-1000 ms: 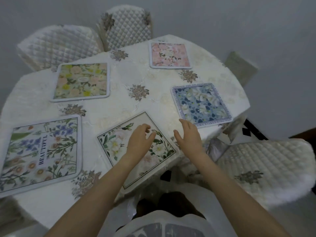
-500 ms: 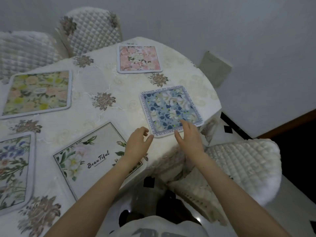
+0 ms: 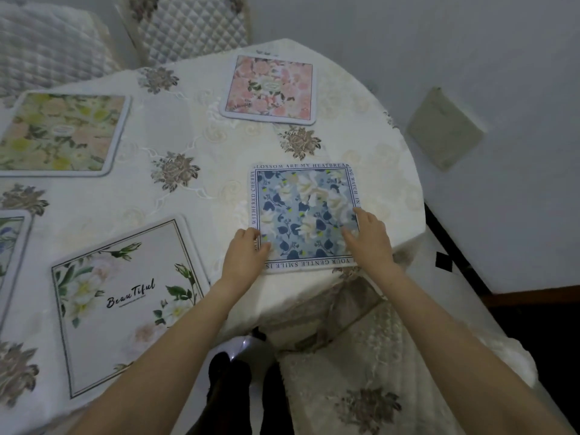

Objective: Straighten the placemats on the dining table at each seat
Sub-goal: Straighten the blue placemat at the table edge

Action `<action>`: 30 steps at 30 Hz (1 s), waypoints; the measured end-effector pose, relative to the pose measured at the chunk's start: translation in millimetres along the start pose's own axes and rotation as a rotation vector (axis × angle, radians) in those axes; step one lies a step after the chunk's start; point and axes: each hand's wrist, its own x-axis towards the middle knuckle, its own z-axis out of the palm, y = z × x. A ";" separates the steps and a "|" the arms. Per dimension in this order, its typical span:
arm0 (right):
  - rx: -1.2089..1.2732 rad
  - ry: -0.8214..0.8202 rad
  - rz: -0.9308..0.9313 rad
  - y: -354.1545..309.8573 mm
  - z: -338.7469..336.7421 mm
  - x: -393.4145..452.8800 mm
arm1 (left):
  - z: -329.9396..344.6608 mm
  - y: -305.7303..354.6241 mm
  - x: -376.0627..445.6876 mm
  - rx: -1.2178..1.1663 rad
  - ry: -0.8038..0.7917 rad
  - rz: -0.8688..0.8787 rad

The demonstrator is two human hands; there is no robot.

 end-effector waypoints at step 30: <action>0.199 0.004 0.214 29.5 21.1 119.6 | 28.9 -23.5 18.1 -0.001 0.021 -0.333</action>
